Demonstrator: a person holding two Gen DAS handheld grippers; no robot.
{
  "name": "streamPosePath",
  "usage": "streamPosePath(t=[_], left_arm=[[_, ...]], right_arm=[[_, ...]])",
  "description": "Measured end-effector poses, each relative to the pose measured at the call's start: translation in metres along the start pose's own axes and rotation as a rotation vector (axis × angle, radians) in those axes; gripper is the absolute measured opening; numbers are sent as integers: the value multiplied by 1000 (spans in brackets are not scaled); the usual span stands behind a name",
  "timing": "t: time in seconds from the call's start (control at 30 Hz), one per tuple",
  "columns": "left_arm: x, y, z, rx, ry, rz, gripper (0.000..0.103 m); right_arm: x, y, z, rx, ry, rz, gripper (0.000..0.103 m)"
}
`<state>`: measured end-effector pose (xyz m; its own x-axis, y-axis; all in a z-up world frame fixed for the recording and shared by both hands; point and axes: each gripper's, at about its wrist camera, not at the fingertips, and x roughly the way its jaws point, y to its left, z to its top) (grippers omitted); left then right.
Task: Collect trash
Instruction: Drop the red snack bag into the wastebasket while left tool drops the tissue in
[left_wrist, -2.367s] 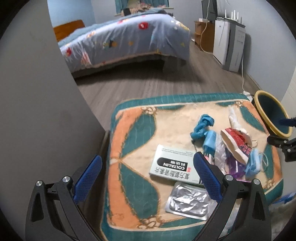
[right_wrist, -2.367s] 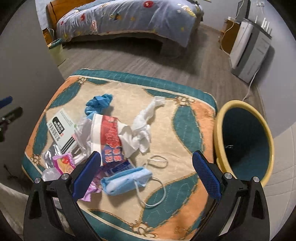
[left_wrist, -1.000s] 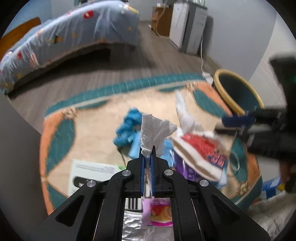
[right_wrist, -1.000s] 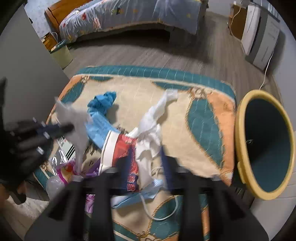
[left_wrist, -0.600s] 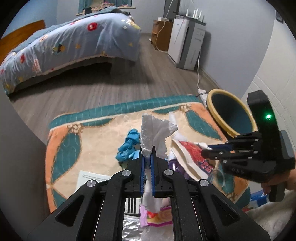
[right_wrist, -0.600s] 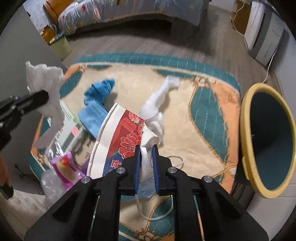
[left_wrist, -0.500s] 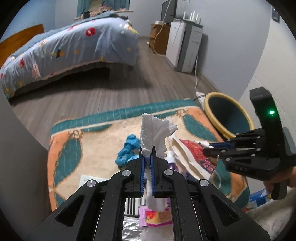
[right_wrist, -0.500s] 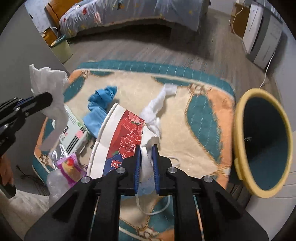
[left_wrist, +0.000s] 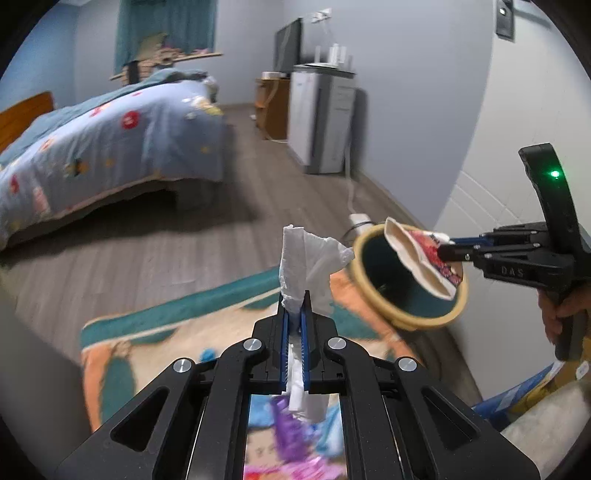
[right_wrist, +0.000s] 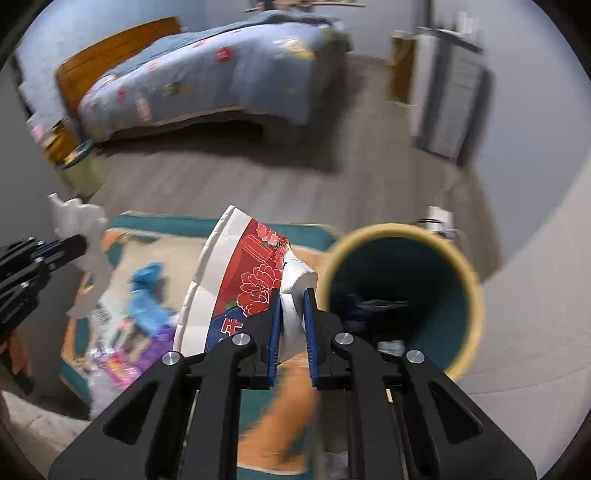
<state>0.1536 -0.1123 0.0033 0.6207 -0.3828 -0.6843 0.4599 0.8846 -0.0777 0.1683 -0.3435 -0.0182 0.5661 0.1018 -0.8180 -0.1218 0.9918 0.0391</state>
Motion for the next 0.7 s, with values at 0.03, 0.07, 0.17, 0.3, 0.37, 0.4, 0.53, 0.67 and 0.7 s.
streamPosePath(t=[0.03, 0.07, 0.17, 0.3, 0.37, 0.4, 0.53, 0.67, 0.7], left_arm=[[7, -9, 5, 13, 3, -15, 6], [13, -18, 9, 26, 5, -28, 6], [34, -44, 19, 40, 24, -89, 6], [66, -75, 27, 70, 54, -144, 6], [86, -90, 29, 79, 80, -169, 6], [95, -95, 30, 80, 90, -180, 6], [130, -120, 33, 85, 132, -224, 6], [151, -138, 37, 126, 143, -233, 6], [155, -141, 40, 128, 141, -229, 6]], right_arm=[[0, -15, 0, 31, -1, -30, 12], [0, -27, -1, 63, -7, -54, 12], [5, -61, -8, 173, -33, -93, 12], [25, -97, -21, 271, -26, -154, 12], [33, -111, -28, 306, -18, -181, 12], [36, -117, -33, 320, -11, -188, 12], [48, -138, -50, 388, 20, -201, 12], [51, -150, -55, 431, 12, -190, 12], [51, -151, -56, 439, 4, -191, 13]])
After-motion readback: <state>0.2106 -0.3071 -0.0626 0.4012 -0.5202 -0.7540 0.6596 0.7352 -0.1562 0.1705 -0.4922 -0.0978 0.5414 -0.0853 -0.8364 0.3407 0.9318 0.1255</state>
